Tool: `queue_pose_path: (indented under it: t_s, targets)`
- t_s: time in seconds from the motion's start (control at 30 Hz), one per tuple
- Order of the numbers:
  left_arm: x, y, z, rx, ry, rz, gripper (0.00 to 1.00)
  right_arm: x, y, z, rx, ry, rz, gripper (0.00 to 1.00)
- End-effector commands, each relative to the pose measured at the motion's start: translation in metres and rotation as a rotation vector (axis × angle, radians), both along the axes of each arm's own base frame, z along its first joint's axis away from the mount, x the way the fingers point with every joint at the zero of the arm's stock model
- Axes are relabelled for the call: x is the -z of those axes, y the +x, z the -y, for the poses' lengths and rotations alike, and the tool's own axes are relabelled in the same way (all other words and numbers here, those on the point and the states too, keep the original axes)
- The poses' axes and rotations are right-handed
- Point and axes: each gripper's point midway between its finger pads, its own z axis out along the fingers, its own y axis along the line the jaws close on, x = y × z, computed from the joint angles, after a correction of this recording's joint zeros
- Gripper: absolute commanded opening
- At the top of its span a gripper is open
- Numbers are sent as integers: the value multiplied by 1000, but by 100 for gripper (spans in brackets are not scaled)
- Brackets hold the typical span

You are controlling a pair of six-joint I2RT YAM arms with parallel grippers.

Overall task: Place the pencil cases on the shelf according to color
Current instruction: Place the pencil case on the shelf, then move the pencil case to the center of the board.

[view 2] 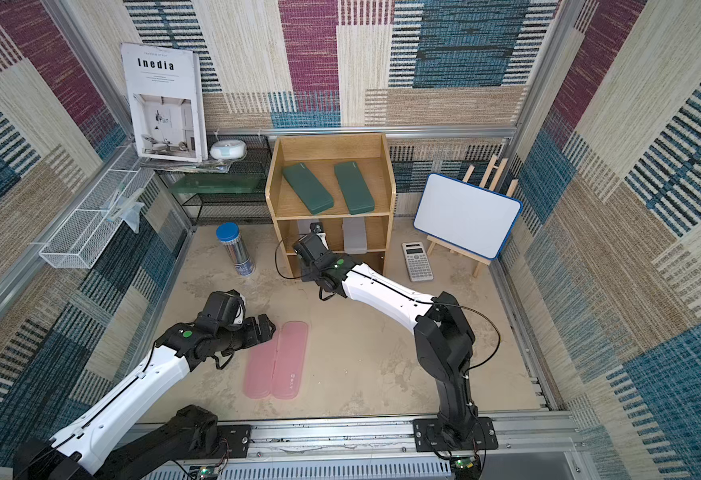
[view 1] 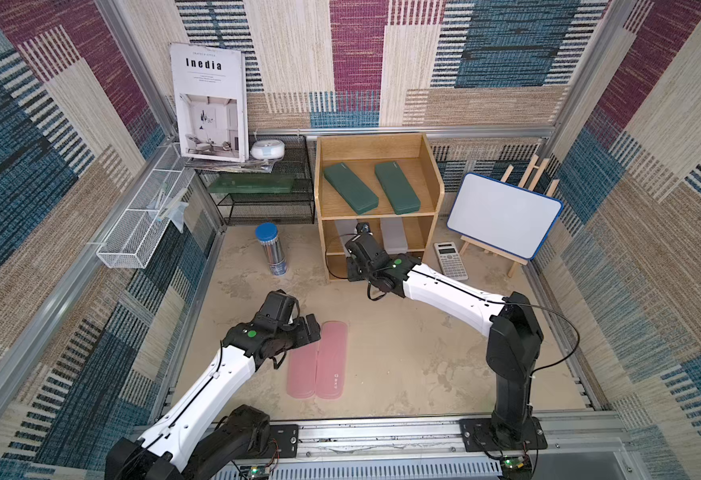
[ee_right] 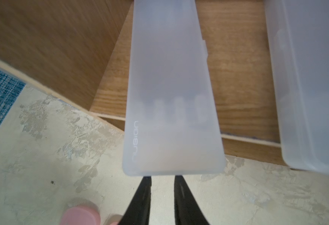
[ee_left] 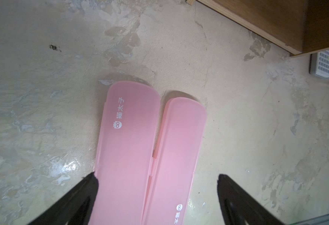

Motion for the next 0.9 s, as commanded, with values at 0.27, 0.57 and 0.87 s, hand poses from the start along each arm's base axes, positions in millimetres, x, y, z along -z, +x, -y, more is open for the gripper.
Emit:
queue_pose_path:
  t_s: [0.27,0.57,0.87]
  targets:
    - [1,-8,13,27,-71,-40,99,-22,36,-22,-7,19,98,26]
    - [-1,-26,37,102,-34,-54,99,-38,-2,-12,-76,72,75,40]
    - [22,-48,58,140,48,-108,99,-35,-74,20,-125,110,41,53]
